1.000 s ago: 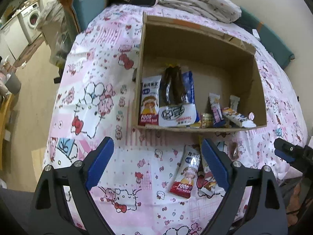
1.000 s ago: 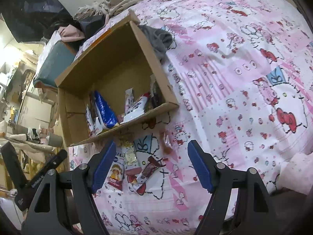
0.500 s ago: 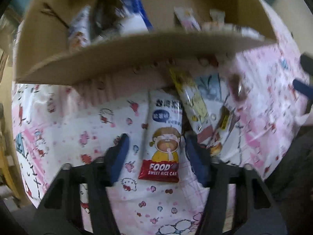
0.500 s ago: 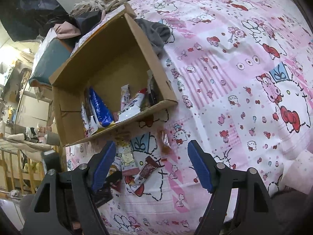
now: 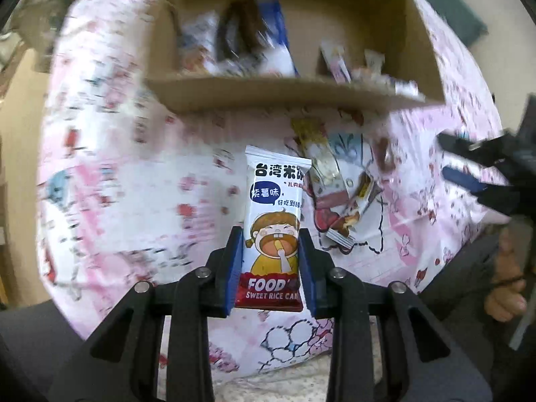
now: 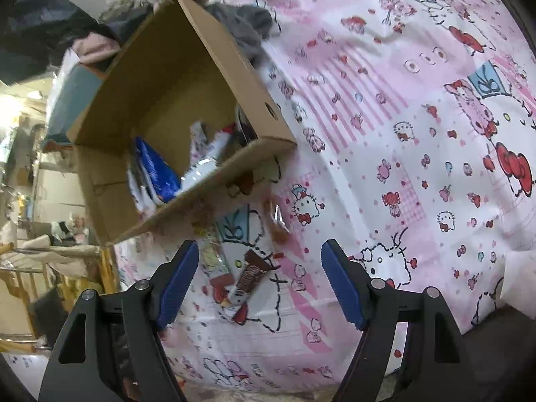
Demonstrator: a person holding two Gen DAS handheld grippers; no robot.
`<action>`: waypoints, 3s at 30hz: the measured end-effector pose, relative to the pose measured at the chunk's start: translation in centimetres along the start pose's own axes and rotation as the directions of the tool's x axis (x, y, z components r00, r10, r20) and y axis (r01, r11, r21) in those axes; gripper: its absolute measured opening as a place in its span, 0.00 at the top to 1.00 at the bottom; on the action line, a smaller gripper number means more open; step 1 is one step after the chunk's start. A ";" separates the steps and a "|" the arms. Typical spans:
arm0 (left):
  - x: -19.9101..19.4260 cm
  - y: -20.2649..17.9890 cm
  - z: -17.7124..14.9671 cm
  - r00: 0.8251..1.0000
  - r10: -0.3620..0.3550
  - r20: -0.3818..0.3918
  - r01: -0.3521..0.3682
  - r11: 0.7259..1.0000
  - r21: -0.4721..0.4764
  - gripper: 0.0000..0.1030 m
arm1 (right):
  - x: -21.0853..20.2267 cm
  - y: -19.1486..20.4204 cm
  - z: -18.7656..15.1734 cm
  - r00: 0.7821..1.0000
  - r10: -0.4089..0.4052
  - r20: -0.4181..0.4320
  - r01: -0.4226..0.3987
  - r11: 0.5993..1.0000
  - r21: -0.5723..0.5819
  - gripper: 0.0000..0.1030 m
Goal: Organize snacks
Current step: 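Grasp a FOOD rice cake packet with the left gripper while the right grasps a clear orange packet, then lift both held packets and carry them over the box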
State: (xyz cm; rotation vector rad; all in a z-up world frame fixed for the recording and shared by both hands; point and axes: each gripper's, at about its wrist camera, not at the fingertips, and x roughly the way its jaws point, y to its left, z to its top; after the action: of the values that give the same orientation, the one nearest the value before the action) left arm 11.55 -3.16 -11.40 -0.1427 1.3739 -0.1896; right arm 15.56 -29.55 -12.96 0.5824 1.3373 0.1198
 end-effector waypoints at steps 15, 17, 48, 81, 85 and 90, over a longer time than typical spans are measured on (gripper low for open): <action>-1.3 3.2 0.3 0.994 0.068 0.087 -0.060 0.994 -0.090 0.73 | 8.5 5.0 0.7 0.947 -0.319 -0.049 0.289 0.906 -0.309 0.58; -1.3 3.1 0.3 0.993 0.075 0.096 -0.066 0.994 -0.090 0.73 | 8.7 5.5 0.4 0.939 -0.342 -0.034 0.311 0.886 -0.343 0.78; -9.6 3.1 1.9 0.926 0.114 0.359 -0.084 0.992 -0.098 0.73 | -6.9 5.7 -4.6 0.987 0.138 0.077 -0.108 0.946 -0.305 0.84; -7.4 0.4 14.8 0.844 0.113 0.524 -0.146 0.989 0.021 0.73 | -5.7 7.6 6.8 0.933 0.216 0.287 -0.117 0.938 -0.325 0.84; -5.7 0.7 15.1 0.861 0.099 0.500 -0.132 0.991 0.031 0.73 | -4.2 7.3 7.3 0.945 0.197 0.260 -0.110 0.943 -0.315 0.84; -4.9 0.4 15.5 0.868 0.094 0.488 -0.133 0.990 0.046 0.73 | -2.8 7.3 7.8 0.958 0.150 0.244 -0.072 0.951 -0.302 0.84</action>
State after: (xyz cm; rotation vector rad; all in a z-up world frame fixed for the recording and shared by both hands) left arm 25.85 -1.81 -3.82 -0.0375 0.8663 -0.0977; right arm 23.99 -26.99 -6.24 0.4076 1.0031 0.3159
